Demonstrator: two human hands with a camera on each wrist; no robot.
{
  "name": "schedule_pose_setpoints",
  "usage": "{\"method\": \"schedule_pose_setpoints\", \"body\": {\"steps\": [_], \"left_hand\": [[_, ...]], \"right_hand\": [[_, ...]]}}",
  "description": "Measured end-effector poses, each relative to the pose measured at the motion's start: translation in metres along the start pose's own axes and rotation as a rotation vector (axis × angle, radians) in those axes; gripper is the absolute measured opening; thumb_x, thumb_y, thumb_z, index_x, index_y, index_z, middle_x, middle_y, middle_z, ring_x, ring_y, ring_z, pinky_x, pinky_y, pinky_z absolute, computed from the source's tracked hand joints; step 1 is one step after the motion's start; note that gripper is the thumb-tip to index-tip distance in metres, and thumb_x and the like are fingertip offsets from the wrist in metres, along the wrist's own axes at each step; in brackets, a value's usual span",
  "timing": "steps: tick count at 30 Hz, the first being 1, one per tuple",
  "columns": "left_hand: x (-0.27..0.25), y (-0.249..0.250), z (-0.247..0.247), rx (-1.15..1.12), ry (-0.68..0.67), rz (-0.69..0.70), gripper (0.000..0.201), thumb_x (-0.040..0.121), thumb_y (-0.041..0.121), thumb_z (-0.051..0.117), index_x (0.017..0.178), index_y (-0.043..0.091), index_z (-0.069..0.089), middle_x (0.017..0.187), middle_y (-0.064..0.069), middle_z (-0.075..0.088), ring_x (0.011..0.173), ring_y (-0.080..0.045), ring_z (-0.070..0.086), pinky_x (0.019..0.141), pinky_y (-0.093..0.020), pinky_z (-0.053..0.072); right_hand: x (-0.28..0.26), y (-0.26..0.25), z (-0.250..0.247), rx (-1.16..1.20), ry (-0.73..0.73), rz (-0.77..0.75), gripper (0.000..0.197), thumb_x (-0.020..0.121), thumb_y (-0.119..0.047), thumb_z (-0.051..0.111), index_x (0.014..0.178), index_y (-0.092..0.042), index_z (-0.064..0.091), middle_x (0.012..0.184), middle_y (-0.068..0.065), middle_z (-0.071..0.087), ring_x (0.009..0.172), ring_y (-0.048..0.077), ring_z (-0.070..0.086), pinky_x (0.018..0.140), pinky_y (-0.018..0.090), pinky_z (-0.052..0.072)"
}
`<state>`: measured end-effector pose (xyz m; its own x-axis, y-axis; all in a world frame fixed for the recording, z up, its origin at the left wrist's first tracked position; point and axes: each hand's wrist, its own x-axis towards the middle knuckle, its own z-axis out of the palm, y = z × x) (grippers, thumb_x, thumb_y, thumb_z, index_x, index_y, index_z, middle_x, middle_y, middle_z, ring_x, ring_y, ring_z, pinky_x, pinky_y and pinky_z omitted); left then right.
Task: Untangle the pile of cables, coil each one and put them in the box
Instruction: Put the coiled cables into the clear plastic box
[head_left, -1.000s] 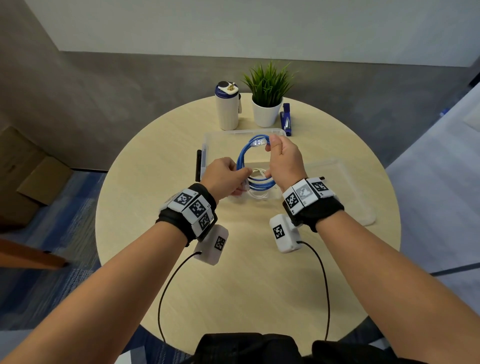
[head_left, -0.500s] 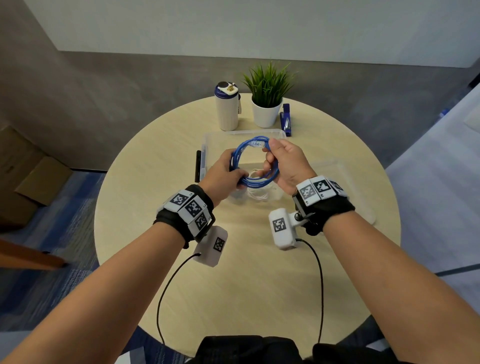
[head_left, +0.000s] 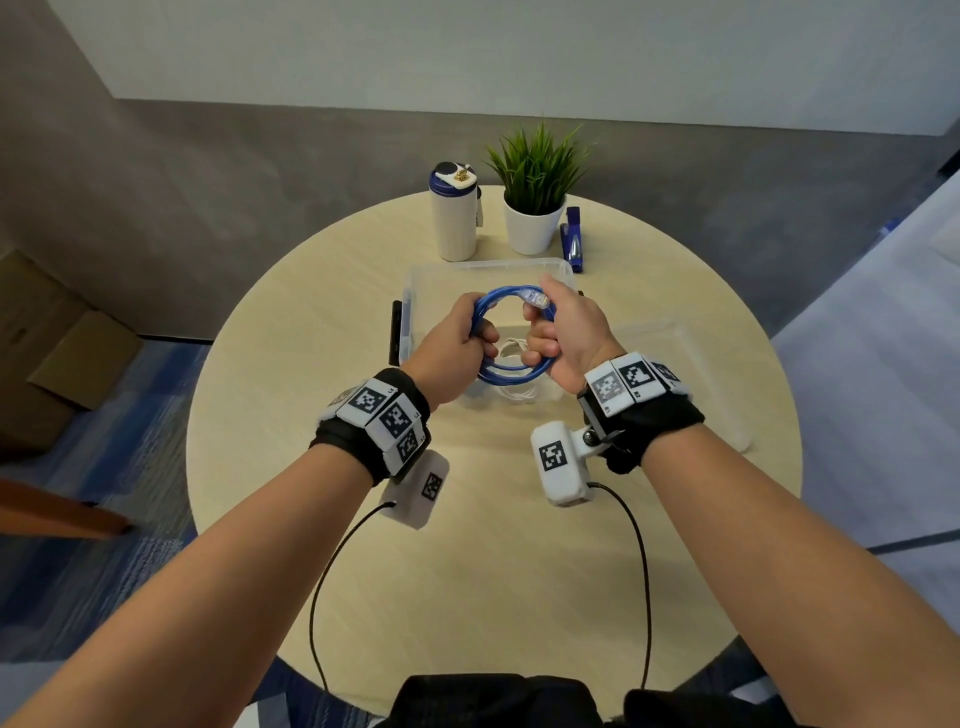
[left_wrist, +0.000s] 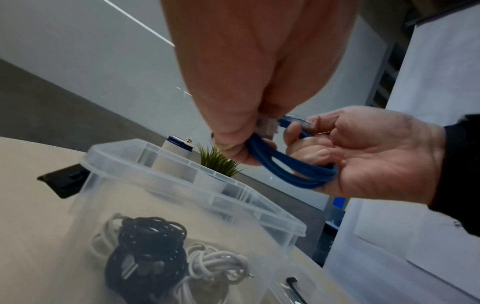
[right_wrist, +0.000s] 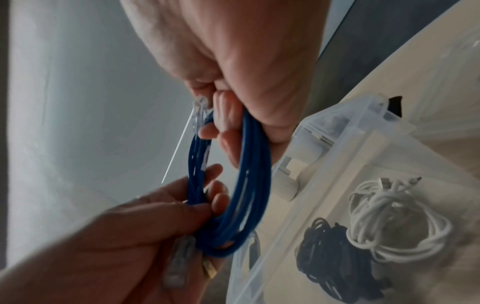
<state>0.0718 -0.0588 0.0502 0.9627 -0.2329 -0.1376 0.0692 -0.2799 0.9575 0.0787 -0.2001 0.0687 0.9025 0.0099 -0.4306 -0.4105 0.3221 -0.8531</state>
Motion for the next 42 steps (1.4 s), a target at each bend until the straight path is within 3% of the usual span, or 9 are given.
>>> {"method": "schedule_pose_setpoints", "body": {"steps": [4, 7, 11, 17, 23, 28, 32, 37, 42], "left_hand": [[0.0, 0.002, 0.002, -0.091, 0.032, -0.024, 0.045, 0.092, -0.009, 0.031, 0.128, 0.016, 0.041, 0.093, -0.004, 0.056, 0.079, -0.016, 0.059, 0.067, -0.024, 0.048], [0.001, 0.001, 0.007, -0.301, 0.077, -0.077, 0.026, 0.099, 0.002, 0.032, 0.12, 0.015, 0.042, 0.074, -0.003, 0.049, 0.068, -0.015, 0.059, 0.071, -0.035, 0.045], [0.001, 0.006, 0.009, -0.443, 0.095, -0.061, 0.02, 0.103, 0.019, 0.033, 0.107, 0.01, 0.051, 0.056, 0.005, 0.041, 0.057, -0.012, 0.044, 0.065, -0.028, 0.048], [0.003, 0.018, -0.008, -0.496, 0.041, -0.392, 0.063, 0.088, 0.069, 0.035, 0.074, 0.012, 0.059, 0.047, 0.005, 0.031, 0.045, -0.011, 0.041, 0.057, -0.022, 0.04], [-0.003, 0.021, -0.01, -0.48, 0.019, -0.375, 0.042, 0.096, 0.047, 0.046, 0.07, 0.015, 0.049, 0.048, 0.005, 0.03, 0.048, -0.012, 0.031, 0.05, -0.021, 0.042], [-0.004, 0.022, -0.014, -0.452, 0.004, -0.362, 0.04, 0.1, 0.041, 0.037, 0.07, 0.017, 0.045, 0.053, 0.004, 0.023, 0.055, -0.013, 0.028, 0.036, -0.013, 0.034], [-0.005, 0.022, -0.014, -0.419, 0.012, -0.347, 0.038, 0.101, 0.038, 0.036, 0.077, 0.014, 0.053, 0.056, 0.002, 0.022, 0.053, -0.012, 0.027, 0.035, -0.013, 0.033], [-0.002, 0.017, -0.013, -0.39, 0.037, -0.366, 0.047, 0.098, 0.048, 0.036, 0.069, 0.015, 0.051, 0.048, 0.006, 0.029, 0.045, -0.01, 0.029, 0.044, -0.02, 0.035], [-0.001, 0.014, -0.016, -0.427, 0.01, -0.363, 0.041, 0.098, 0.037, 0.042, 0.066, 0.013, 0.052, 0.051, 0.003, 0.025, 0.048, -0.012, 0.026, 0.055, -0.026, 0.032]], "right_hand": [[0.0, -0.001, 0.001, 0.027, 0.026, 0.022, 0.039, 0.097, -0.032, 0.044, 0.063, -0.011, 0.043, 0.037, -0.006, 0.026, 0.035, 0.009, 0.018, 0.046, 0.025, 0.023], [0.001, -0.003, 0.002, 0.038, 0.009, 0.024, 0.039, 0.095, -0.035, 0.045, 0.062, -0.014, 0.041, 0.038, -0.007, 0.025, 0.037, 0.01, 0.017, 0.046, 0.024, 0.024], [0.002, -0.004, 0.002, -0.035, -0.029, -0.034, 0.035, 0.095, -0.033, 0.05, 0.064, -0.018, 0.041, 0.043, -0.007, 0.025, 0.039, 0.01, 0.018, 0.047, 0.024, 0.033], [-0.001, 0.005, 0.003, -0.118, -0.107, -0.101, 0.03, 0.095, -0.02, 0.046, 0.066, -0.016, 0.039, 0.044, -0.007, 0.027, 0.04, 0.01, 0.021, 0.048, 0.026, 0.036], [-0.003, 0.01, 0.003, -0.163, -0.188, -0.089, 0.027, 0.098, -0.023, 0.045, 0.073, -0.015, 0.044, 0.045, -0.009, 0.032, 0.042, 0.009, 0.027, 0.055, 0.032, 0.046], [-0.001, 0.012, -0.001, -0.312, -0.21, -0.178, 0.021, 0.086, -0.019, 0.069, 0.098, -0.013, 0.052, 0.063, -0.004, 0.043, 0.047, 0.007, 0.037, 0.06, 0.038, 0.057], [0.006, 0.012, -0.003, -0.465, -0.171, -0.262, 0.015, 0.094, -0.015, 0.058, 0.109, -0.013, 0.056, 0.065, 0.004, 0.043, 0.053, 0.01, 0.044, 0.068, 0.05, 0.059], [0.006, 0.01, 0.001, -0.454, -0.194, -0.214, 0.012, 0.098, -0.015, 0.049, 0.097, -0.018, 0.06, 0.058, 0.0, 0.045, 0.052, 0.013, 0.046, 0.073, 0.047, 0.055], [0.004, 0.007, 0.001, -0.451, -0.2, -0.167, 0.017, 0.091, -0.002, 0.047, 0.087, -0.009, 0.062, 0.062, 0.005, 0.049, 0.052, 0.015, 0.046, 0.063, 0.039, 0.054]]}}
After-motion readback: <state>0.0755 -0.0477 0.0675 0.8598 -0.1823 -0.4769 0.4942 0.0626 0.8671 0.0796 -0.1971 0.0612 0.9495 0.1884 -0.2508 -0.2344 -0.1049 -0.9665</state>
